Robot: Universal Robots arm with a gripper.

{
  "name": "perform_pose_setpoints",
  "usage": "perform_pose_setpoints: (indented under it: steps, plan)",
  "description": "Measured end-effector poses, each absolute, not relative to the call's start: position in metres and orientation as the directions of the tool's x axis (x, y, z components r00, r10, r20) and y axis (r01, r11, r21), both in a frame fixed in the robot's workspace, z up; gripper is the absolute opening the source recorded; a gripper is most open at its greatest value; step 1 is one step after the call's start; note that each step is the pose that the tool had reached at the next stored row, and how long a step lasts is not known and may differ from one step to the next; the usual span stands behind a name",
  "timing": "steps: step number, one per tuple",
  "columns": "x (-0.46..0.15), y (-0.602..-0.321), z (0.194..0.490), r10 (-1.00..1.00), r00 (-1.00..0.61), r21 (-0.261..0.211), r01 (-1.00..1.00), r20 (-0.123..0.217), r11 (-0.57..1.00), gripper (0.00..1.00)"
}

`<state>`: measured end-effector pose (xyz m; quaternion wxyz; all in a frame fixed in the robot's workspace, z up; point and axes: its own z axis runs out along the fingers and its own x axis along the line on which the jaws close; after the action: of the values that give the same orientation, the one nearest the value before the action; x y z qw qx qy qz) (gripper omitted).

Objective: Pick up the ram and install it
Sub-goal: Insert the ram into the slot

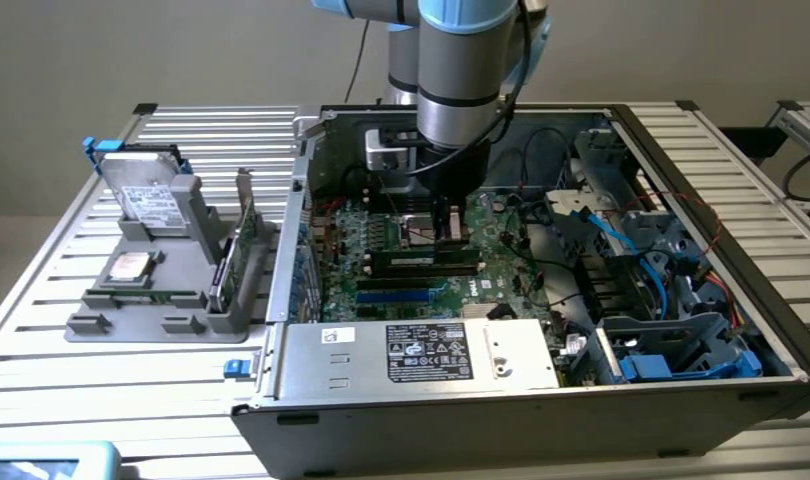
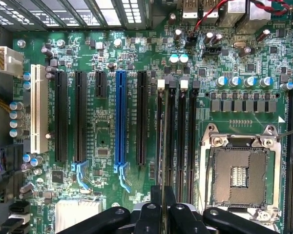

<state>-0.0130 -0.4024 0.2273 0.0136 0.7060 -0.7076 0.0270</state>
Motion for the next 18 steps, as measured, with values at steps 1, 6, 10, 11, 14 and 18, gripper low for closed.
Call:
perform_pose_setpoints:
  steps: [1,6,10,11,14,18]
  plan:
    - [-0.013,-0.4024,0.2272,-0.998,-0.003,-0.019,-1.0,0.058,0.002,0.14]
    - [-0.0131,-0.4028,0.2269,-0.998,-0.003,-0.019,-1.0,0.059,0.002,0.14]
    - [-0.013,-0.4029,0.2266,-0.998,-0.003,-0.02,-1.0,0.062,0.002,0.14]
    - [-0.0131,-0.4028,0.2263,-0.998,-0.003,-0.02,-1.0,0.062,0.002,0.14]
    - [-0.0136,-0.4028,0.226,-0.998,-0.003,-0.02,-1.0,0.064,0.002,0.14]
    - [-0.0141,-0.4028,0.2253,-0.998,-0.003,-0.02,-1.0,0.065,0.002,0.14]
